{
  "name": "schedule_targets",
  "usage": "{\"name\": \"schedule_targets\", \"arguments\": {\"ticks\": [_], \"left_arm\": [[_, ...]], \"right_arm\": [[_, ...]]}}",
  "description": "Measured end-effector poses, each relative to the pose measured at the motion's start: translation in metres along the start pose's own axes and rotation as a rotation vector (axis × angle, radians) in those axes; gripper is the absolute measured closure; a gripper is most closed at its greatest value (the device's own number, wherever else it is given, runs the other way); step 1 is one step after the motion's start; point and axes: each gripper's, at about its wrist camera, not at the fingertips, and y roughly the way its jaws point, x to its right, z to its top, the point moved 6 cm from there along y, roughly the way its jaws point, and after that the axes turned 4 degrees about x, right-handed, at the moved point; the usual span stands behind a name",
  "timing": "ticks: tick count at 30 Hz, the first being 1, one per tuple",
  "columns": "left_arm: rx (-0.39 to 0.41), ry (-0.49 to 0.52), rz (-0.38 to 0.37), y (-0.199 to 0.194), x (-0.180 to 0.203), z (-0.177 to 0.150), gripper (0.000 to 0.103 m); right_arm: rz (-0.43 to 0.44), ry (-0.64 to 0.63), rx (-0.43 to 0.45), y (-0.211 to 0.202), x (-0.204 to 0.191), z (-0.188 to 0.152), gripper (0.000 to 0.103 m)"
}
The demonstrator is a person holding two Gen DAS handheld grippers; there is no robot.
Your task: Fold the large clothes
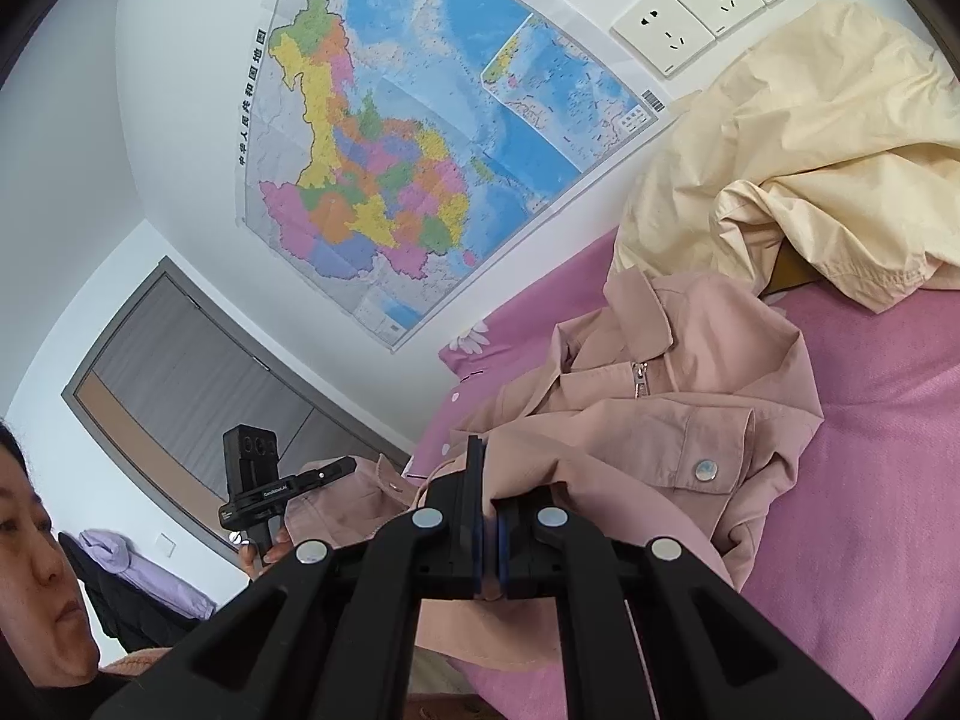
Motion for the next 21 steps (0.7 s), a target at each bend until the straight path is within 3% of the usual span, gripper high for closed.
{"name": "schedule_targets", "arguments": {"ticks": [21], "left_arm": [[-0.021, 0.010, 0.038, 0.033, -0.006, 0.030, 0.101]], "right_arm": [[-0.020, 0.075, 0.009, 0.015, 0.021, 0.024, 0.099]]}}
